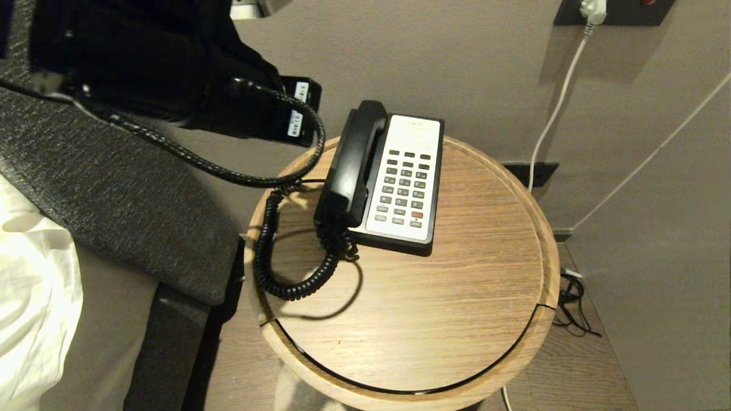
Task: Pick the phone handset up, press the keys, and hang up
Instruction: Pick up the desk phone handset
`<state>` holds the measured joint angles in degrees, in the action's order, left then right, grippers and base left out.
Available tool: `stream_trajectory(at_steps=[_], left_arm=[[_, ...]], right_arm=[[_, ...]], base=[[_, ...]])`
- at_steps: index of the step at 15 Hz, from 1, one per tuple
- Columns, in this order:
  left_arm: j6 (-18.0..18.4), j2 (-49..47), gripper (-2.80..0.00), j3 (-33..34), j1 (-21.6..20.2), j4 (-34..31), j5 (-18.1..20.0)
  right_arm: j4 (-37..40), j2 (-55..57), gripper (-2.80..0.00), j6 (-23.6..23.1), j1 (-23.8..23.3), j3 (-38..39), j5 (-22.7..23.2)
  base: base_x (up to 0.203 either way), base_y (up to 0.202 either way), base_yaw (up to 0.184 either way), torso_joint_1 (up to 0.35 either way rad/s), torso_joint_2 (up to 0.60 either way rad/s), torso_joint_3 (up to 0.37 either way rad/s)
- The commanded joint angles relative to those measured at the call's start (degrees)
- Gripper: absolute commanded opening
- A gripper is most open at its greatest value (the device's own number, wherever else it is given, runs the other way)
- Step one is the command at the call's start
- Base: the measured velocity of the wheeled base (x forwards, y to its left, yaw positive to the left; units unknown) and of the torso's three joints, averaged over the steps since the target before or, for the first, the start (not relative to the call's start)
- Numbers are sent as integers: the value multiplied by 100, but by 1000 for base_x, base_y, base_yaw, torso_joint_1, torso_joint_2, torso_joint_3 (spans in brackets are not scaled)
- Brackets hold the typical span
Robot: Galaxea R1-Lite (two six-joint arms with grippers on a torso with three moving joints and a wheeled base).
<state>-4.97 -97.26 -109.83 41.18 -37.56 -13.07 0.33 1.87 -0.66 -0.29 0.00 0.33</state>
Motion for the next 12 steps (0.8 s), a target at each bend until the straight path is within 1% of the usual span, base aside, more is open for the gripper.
stream_trajectory(at_steps=[1, 2, 4, 5, 8, 10, 11, 12], left_arm=[[-55, -219, -280, -65, 239, 33, -98], [-125, -232, -280, -65, 258, 64, -91], [-129, -218, -280, -55, 372, 77, -96], [-152, -223, 0, -56, 390, 82, -108], [-176, -278, 0, -38, 424, 68, -143], [-150, -393, 0, -31, 451, 66, -535], [-168, -462, 0, -37, 452, 71, -647], [-179, -522, 0, -38, 452, 70, -663]], right_arm=[[2, -2, -280, -4, -4, 2, 2], [2, -2, -280, -4, -1, 5, 2], [2, -2, -280, -13, -2, 1, 2], [2, -2, -280, -13, -3, 6, 2], [2, -2, -280, -4, -1, 5, 2], [2, -2, -280, -4, -4, 7, 2], [2, -2, -280, -4, -6, 5, 2], [2, -2, -280, -4, -6, 9, 2]], base=[[0, 0, 0, 0, 0, 0], [0, 0, 0, 0, 0, 0], [0, 0, 0, 0, 0, 0], [0, 0, 0, 0, 0, 0], [0, 0, 0, 0, 0, 0], [0, 0, 0, 0, 0, 0], [0, 0, 0, 0, 0, 0], [0, 0, 0, 0, 0, 0]])
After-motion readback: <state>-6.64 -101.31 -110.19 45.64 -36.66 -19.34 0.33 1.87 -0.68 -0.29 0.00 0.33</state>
